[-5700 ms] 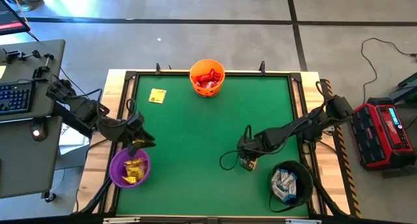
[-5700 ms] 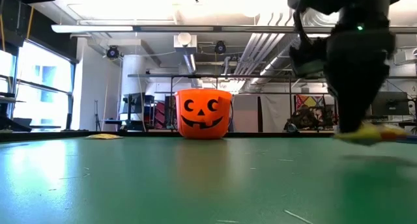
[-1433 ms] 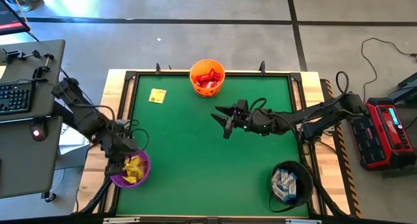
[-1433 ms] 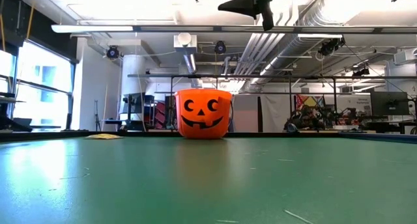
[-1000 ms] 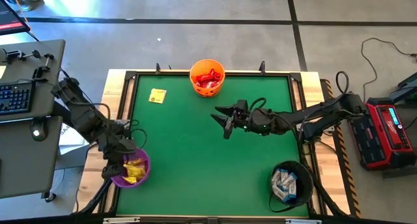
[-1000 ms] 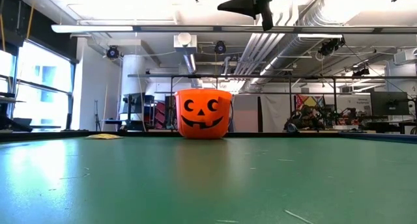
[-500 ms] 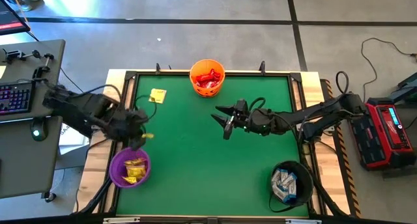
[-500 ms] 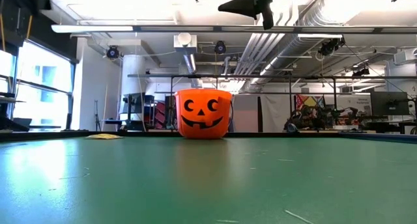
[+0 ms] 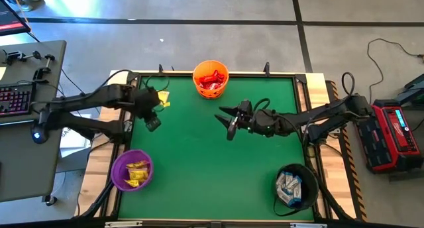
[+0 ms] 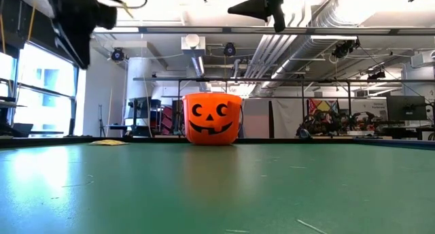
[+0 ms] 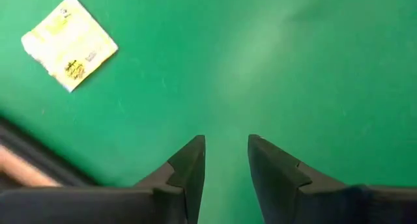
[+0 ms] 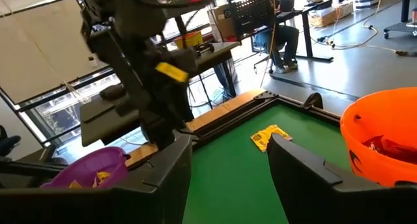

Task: Sort candy by brand, put in halloween buckets
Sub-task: Put the yellow candy into the purple bucket

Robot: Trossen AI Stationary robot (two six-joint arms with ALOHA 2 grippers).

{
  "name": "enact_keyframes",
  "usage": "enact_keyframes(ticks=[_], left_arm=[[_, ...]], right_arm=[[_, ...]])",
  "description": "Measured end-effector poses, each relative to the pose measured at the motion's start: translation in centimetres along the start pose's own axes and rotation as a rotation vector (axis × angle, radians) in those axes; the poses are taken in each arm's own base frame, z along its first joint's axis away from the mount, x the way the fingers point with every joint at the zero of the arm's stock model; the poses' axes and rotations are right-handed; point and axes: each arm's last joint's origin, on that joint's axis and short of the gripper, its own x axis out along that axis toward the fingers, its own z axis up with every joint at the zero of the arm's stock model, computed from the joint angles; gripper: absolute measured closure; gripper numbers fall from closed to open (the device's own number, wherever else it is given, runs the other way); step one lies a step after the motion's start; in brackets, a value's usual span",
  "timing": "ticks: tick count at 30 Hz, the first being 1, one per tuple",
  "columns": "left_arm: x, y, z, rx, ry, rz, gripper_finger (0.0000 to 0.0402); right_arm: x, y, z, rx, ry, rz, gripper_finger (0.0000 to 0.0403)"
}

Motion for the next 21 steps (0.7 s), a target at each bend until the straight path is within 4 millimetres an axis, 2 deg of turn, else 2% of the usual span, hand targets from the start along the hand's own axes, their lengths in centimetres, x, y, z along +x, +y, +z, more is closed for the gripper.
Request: enact_keyframes(ticks=[4, 10, 14, 21], left_arm=[[2.3, 1.4, 0.6, -0.035, -0.026, -0.006, 0.0277], [5.3, 3.9, 1.2, -0.118, -0.029, 0.047, 0.0232], [6.8, 5.3, 2.5, -0.149, -0.007, 0.096, 0.0207], [10.4, 8.0, 4.4, -0.194, 0.089, 0.2, 0.0197]], right_arm=[[0.0, 0.0, 0.0, 0.013, 0.0, 0.0, 0.0214], [0.0, 0.0, 0.0, 0.013, 0.0, 0.0, 0.0214], [0.0, -0.1, 0.0, 0.013, -0.001, -0.002, 0.0214], [0.3, -0.6, 0.2, 0.023, -0.007, -0.021, 0.0214]])
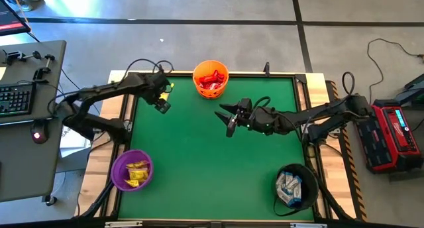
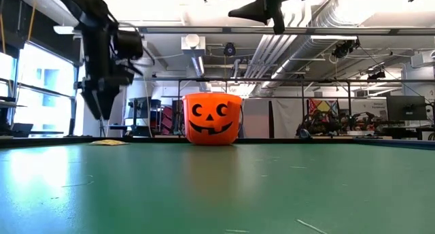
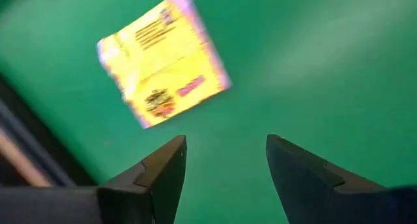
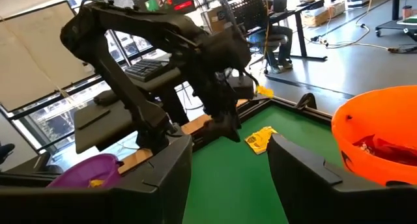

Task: Sort candy by brand, put in halloween buckets
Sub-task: Put the yellow candy into the purple bucket

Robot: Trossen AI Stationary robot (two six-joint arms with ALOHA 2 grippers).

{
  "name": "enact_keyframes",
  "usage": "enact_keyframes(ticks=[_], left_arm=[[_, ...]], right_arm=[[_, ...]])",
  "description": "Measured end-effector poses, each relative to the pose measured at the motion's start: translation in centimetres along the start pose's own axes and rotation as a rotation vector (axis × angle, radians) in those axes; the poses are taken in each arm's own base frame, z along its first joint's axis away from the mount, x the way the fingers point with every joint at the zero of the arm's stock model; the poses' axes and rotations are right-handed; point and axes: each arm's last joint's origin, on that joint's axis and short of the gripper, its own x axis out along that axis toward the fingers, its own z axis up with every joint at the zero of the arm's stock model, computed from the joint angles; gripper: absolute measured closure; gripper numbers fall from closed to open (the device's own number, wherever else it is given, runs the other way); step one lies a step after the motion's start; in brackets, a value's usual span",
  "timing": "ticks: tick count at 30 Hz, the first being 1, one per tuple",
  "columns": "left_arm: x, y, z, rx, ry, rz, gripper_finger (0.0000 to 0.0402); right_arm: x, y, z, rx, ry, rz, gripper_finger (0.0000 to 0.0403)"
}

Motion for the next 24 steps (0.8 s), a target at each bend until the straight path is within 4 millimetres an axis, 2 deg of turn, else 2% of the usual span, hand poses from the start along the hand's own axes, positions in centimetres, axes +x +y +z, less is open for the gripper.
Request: enact_keyframes(ticks=[7, 18, 24], left_arm=[[3.0, 1.4, 0.8, -0.029, 0.122, 0.125, 0.0195], [6.3, 3.2, 2.4, -0.054, 0.134, 0.097, 0.0194], [7.5, 3.7, 2.6, -0.068, 0.163, 0.072, 0.02]], right_arm=[[0.1, -0.1, 0.0, 0.003, -0.001, -0.003, 0.0214], [0.2, -0.3, 0.1, -0.004, 0.001, -0.011, 0.0214], [0.1, -0.3, 0.0, -0.002, 0.005, -0.012, 0.0214]])
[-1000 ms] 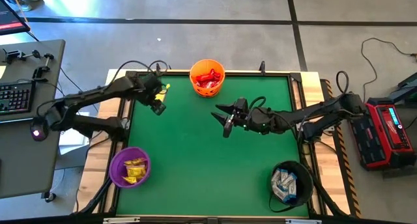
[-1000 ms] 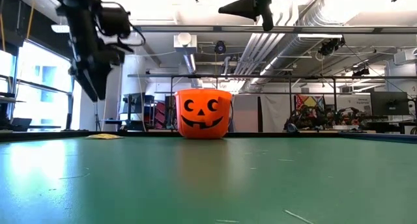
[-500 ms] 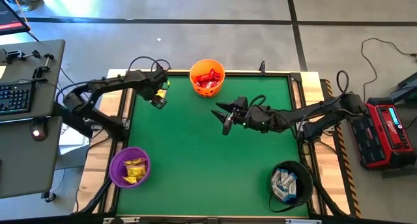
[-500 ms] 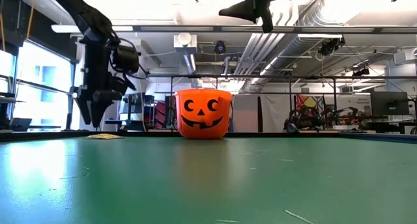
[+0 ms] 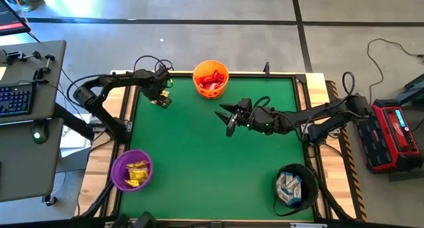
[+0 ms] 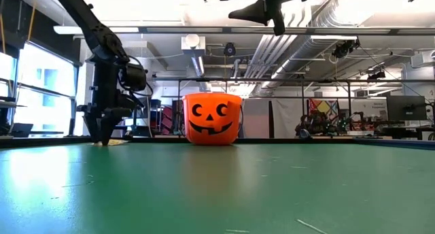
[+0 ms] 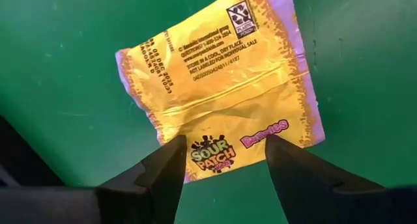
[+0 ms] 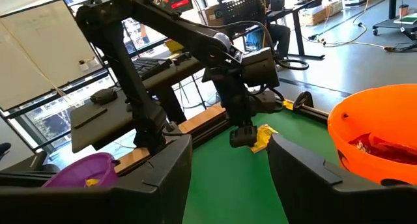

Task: Sort candy by brand, put in halloween buckets
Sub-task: Put the yellow candy into the purple bucket

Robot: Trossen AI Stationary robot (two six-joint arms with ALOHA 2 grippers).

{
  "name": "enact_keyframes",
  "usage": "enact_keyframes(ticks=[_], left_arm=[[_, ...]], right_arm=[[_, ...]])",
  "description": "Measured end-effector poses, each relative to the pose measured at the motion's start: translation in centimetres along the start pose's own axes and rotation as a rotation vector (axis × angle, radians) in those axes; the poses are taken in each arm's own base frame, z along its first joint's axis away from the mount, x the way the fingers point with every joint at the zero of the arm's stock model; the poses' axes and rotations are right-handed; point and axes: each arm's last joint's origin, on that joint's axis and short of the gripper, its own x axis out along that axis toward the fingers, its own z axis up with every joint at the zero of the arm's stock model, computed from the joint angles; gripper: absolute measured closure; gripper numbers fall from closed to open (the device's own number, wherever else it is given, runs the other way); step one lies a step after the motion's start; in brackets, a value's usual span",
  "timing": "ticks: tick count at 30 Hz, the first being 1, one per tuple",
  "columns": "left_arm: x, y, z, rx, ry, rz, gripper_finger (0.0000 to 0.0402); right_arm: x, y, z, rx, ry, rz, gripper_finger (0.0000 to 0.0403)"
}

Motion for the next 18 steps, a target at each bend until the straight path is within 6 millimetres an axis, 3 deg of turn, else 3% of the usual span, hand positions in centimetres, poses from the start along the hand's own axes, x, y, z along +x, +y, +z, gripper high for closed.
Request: enact_keyframes(ticks=[7, 18], left_arm=[[0.09, 0.02, 0.32, 0.013, 0.008, -0.02, 0.0242], [0.09, -0.02, 0.26, 0.076, 0.014, -0.058, 0.0394]], right_arm=[[0.0, -0.02, -0.03, -0.001, 0.003, -0.002, 0.0214], [0.0, -0.02, -0.04, 0.013, 0.004, -0.002, 0.0214]])
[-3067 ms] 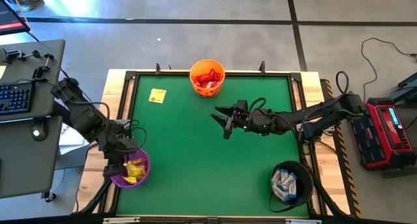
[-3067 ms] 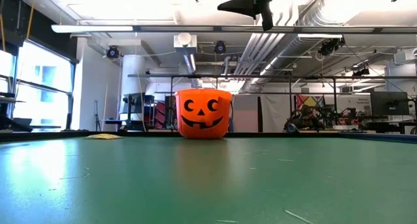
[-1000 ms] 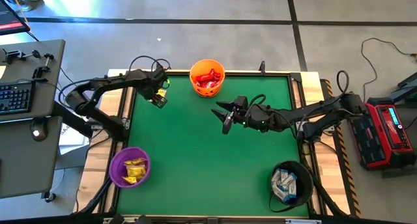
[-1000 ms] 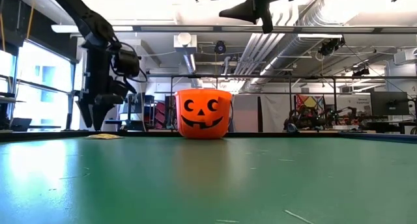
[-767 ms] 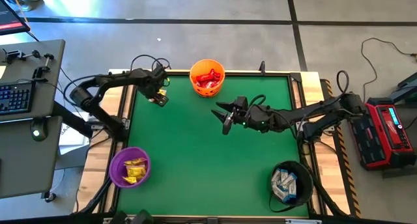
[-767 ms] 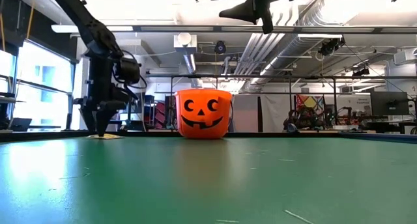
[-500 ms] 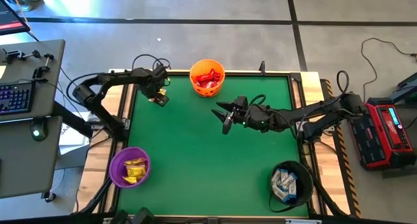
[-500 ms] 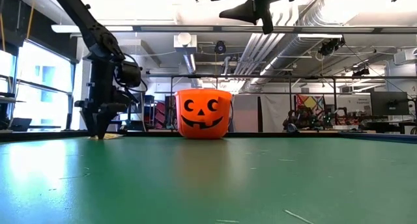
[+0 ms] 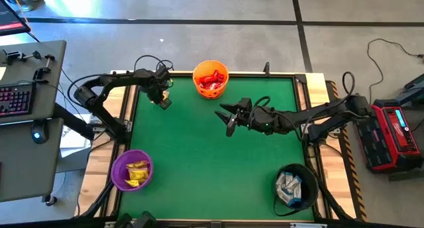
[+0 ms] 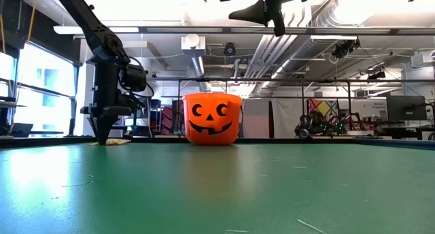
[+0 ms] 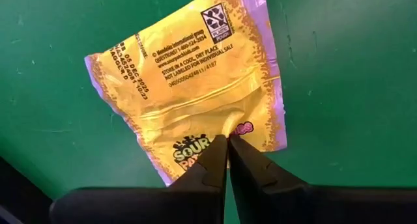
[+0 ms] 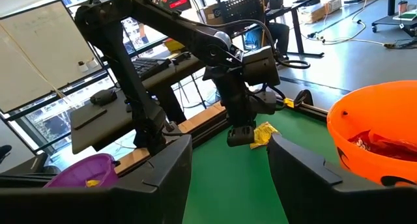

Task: Sort candy by brand, put in halloween buckets
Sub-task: Put the yellow candy into the purple bucket

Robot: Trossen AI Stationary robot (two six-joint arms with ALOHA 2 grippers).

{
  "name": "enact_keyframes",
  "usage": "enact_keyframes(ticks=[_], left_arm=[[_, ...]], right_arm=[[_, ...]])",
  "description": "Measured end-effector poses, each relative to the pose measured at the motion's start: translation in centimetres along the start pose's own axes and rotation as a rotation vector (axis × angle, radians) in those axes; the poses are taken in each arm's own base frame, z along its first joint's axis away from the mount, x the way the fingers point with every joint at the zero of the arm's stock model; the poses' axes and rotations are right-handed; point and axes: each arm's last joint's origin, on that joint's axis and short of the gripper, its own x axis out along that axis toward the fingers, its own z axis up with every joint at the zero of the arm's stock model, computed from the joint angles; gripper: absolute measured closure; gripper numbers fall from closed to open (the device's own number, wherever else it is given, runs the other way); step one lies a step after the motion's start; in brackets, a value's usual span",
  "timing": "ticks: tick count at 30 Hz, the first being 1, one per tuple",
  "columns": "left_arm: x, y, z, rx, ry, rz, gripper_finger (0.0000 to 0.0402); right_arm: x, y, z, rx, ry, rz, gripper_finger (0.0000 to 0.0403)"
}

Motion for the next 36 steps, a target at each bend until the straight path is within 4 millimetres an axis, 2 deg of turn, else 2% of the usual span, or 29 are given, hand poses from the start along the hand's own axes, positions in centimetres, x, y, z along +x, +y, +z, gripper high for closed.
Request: enact_keyframes(ticks=[9, 17, 27, 36], left_arm=[[-1.5, 0.0, -0.9, 0.049, -0.004, -0.039, 0.0401], [-4.6, -0.8, -2.3, 0.083, -0.081, -0.082, 0.0401], [-10.2, -2.6, -6.4, 0.147, -0.267, -0.119, 0.0401], [-13.9, -3.7, -10.9, 0.172, -0.429, -0.253, 0.0401]], right_arm=[[0.0, 0.0, 0.0, 0.01, 0.001, 0.0, 0.0214], [0.0, 0.0, 0.0, 0.007, -0.002, -0.006, 0.0214], [0.0, -0.1, 0.0, 0.007, -0.003, -0.008, 0.0214], [0.1, -0.1, 0.1, 0.011, -0.004, -0.011, 0.0214]])
